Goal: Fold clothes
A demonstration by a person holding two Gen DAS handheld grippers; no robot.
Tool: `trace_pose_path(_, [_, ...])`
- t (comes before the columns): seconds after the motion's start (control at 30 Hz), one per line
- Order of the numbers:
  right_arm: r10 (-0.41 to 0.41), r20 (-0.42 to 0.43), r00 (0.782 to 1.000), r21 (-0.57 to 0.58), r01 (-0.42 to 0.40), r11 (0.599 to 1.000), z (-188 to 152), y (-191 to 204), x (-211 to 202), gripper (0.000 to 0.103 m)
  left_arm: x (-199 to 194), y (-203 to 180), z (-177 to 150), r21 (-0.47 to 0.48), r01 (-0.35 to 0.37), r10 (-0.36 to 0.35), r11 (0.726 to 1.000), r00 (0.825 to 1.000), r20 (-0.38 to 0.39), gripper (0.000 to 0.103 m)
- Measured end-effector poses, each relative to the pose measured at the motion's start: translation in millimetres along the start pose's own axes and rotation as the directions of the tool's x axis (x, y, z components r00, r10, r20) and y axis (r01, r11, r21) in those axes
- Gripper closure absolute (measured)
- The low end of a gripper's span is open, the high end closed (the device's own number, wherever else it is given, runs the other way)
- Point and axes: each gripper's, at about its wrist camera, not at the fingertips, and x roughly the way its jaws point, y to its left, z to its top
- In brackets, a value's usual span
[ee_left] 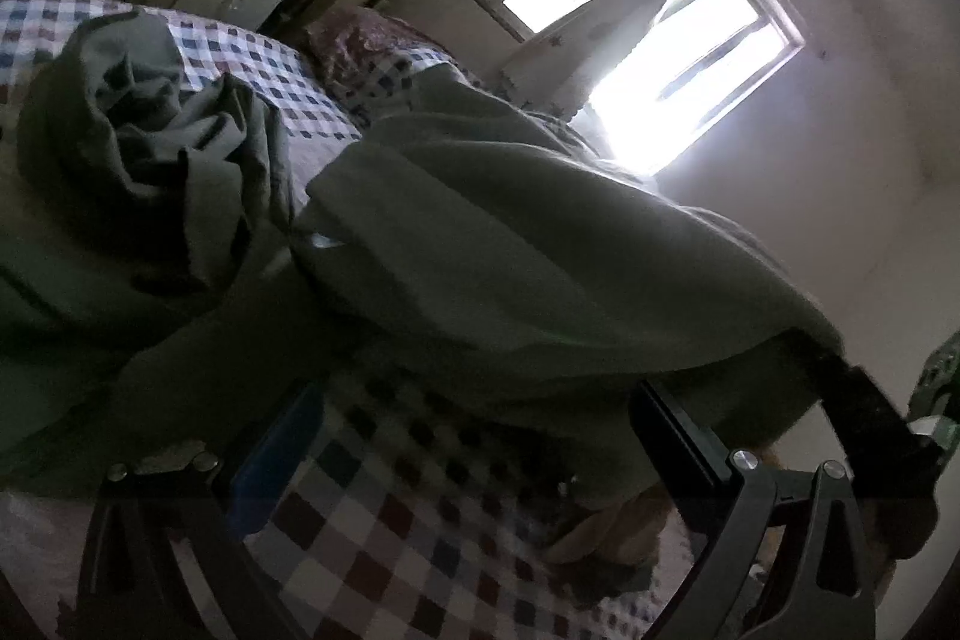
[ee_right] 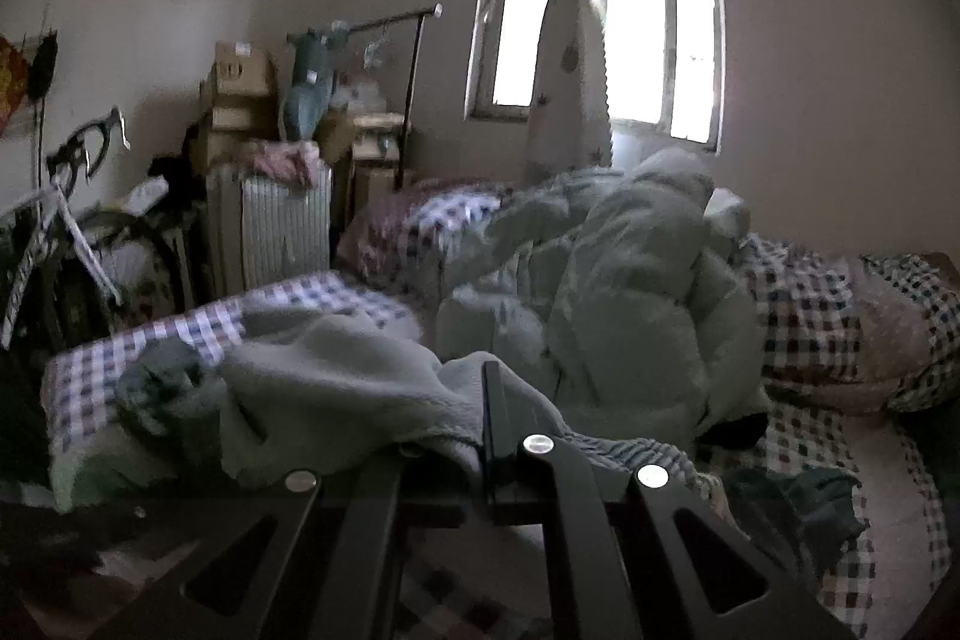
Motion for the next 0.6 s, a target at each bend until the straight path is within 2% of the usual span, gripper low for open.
trace_pose_path(0.17, [-0.016,0.08,0.997,0.015,0.015,1.0,30,-9,-42,0.101,6,5,-1,-0.055,0.063,-0.065,0.997,0.997,-0.033,0.0])
trace_pose_path(0.27, [-0.023,0.116,0.993,0.019,0.021,1.0,47,-15,-66,0.101,8,4,-4,-0.081,0.135,-0.138,0.988,0.99,-0.042,0.0])
trace_pose_path(0.37, [-0.032,0.136,0.99,0.01,0.031,0.999,65,-19,-86,0.101,6,-4,-6,-0.096,0.243,-0.248,0.965,0.968,-0.043,0.0])
trace_pose_path(0.47, [-0.047,0.137,0.99,0.008,0.046,0.999,78,-22,-102,0.101,7,-15,-9,-0.081,0.309,-0.315,0.947,0.947,-0.062,0.0])
trace_pose_path(0.6, [-0.069,0.148,0.987,0.023,0.067,0.998,86,-31,-124,0.101,10,-27,-19,-0.029,0.318,-0.319,0.948,0.943,-0.091,0.0])
